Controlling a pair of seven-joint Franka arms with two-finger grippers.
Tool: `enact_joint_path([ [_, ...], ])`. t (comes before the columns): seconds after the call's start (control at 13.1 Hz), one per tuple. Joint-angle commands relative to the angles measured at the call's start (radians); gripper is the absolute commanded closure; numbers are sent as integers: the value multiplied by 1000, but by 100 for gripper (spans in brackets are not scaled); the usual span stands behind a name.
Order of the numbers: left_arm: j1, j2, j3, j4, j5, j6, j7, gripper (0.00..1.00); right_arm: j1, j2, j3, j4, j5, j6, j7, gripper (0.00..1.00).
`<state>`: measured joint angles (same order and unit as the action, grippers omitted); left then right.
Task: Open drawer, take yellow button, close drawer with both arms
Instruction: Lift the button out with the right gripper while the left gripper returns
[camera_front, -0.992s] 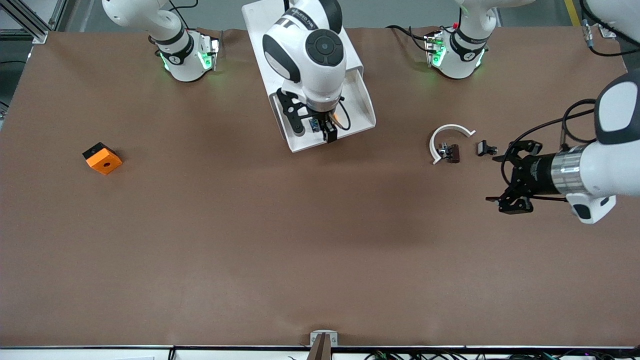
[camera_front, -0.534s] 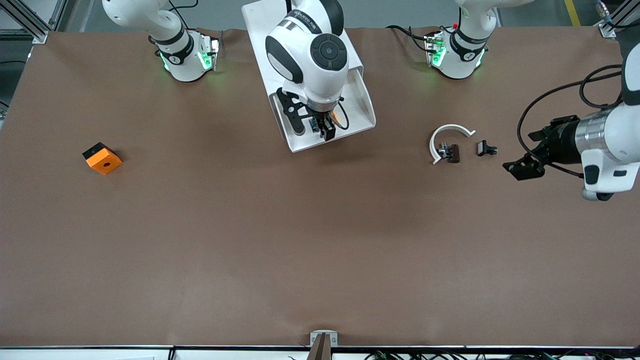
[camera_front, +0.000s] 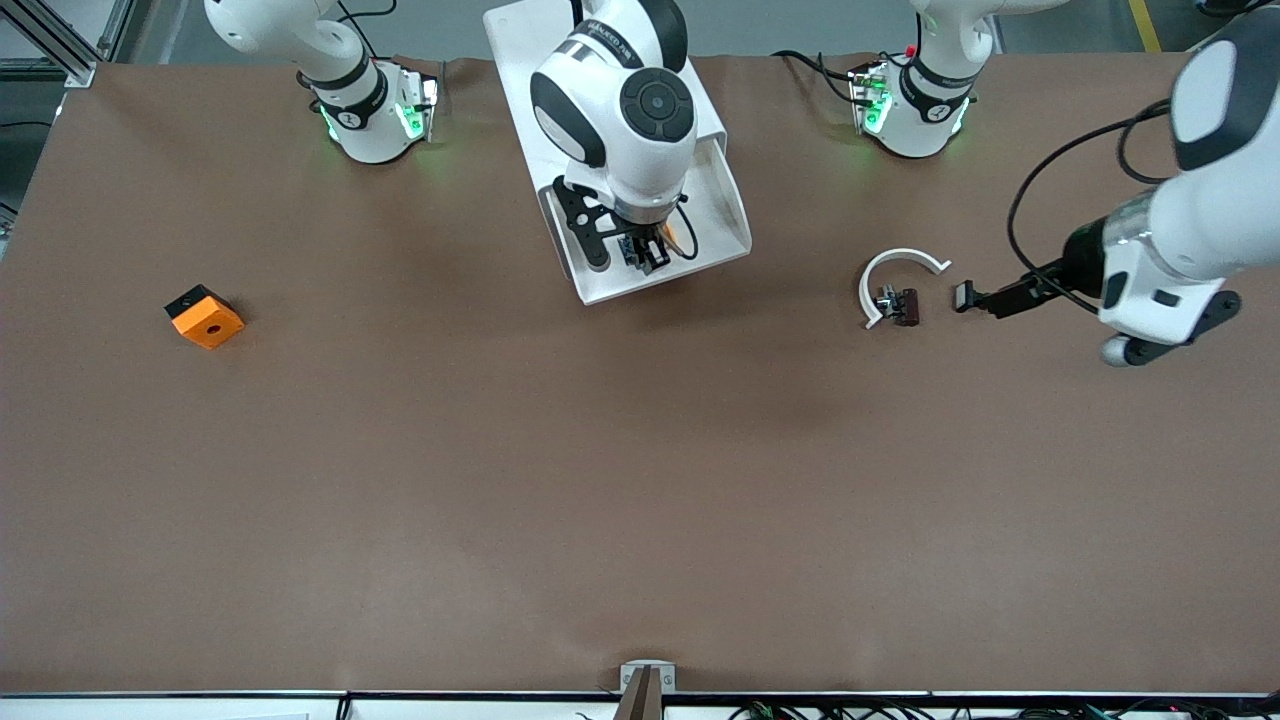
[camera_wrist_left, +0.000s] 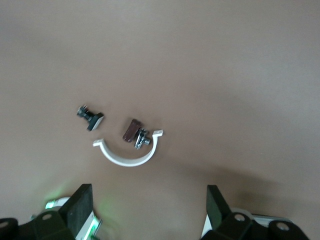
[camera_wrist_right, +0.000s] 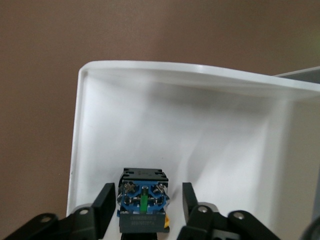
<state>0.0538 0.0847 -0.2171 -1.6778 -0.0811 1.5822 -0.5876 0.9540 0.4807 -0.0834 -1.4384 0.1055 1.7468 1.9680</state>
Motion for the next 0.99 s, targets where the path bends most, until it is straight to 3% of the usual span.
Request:
enact_joint_path([
  [0.0,4,-91,-56,-172,21,145,25,0,6,-2,-6,1,20,0,-32,64],
  [0.15,1,-63,-91,-175,21,183,25,0,5,-2,-6,3,20,-1,-41,69],
  [0.61,-46,55,-180,-168,20,297,-90,0,-26,-13,-9,53,23,-30,-44,69],
  [0.92,-120,165,-188,-131,9,361,-271,0,-139,-30,-7,165,72,-261,-251,67],
])
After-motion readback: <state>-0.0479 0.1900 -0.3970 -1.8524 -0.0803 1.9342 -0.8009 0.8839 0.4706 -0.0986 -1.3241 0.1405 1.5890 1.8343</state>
